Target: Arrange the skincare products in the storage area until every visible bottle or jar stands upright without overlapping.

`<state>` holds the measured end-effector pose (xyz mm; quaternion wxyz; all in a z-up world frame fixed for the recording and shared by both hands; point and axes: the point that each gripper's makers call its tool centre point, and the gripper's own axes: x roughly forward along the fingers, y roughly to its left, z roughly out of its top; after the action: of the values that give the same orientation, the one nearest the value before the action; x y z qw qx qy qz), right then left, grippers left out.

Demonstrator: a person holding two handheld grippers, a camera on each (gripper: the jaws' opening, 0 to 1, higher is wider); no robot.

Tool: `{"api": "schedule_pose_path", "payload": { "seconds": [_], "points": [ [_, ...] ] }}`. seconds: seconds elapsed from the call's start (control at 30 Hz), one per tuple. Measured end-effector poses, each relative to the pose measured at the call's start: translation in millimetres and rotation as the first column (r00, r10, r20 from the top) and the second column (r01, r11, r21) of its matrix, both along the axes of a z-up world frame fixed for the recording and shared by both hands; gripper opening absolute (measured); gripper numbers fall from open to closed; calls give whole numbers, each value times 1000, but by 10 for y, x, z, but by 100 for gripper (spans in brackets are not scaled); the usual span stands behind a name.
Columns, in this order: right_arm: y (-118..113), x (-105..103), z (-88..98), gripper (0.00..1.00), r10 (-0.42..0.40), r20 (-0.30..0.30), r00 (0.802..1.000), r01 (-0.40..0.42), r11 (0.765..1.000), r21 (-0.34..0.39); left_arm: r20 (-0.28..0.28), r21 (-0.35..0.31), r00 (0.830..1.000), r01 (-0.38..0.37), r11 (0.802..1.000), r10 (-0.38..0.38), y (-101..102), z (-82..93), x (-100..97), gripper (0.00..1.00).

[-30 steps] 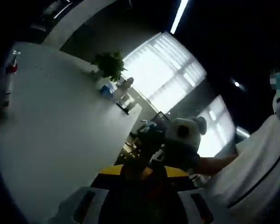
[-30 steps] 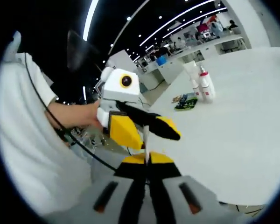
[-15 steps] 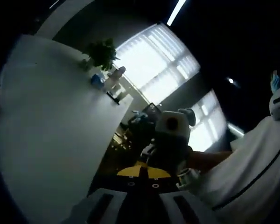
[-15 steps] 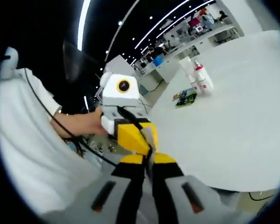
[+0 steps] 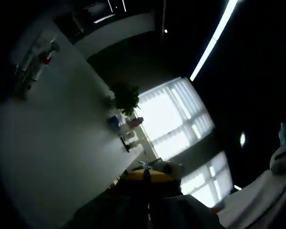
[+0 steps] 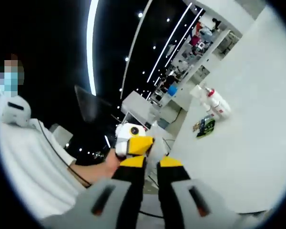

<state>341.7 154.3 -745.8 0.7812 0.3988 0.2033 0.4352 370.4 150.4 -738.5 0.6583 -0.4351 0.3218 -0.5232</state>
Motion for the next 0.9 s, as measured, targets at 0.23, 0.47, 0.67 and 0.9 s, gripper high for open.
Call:
{"api": "schedule_pose_path", "payload": {
  "seconds": [0.23,0.47,0.67,0.9],
  "points": [
    [30,-4,13,4,26,-12,1000,-26,999,21,-39,-19,996,-78,997,77,107,-37,-13,0],
    [6,-10,1,2,33,-43,999,-30,998,56,-34,-25,993,-116,993,115,99,-21,-50,1],
    [-7,33,-7,2,39,-63,997,-34,996,77,-31,-15,989,-147,989,146,166,-52,-84,1],
    [14,98,18,2,39,-79,996,-30,993,111,-28,-2,985,-169,986,169,235,-62,-121,1]
  ]
}}
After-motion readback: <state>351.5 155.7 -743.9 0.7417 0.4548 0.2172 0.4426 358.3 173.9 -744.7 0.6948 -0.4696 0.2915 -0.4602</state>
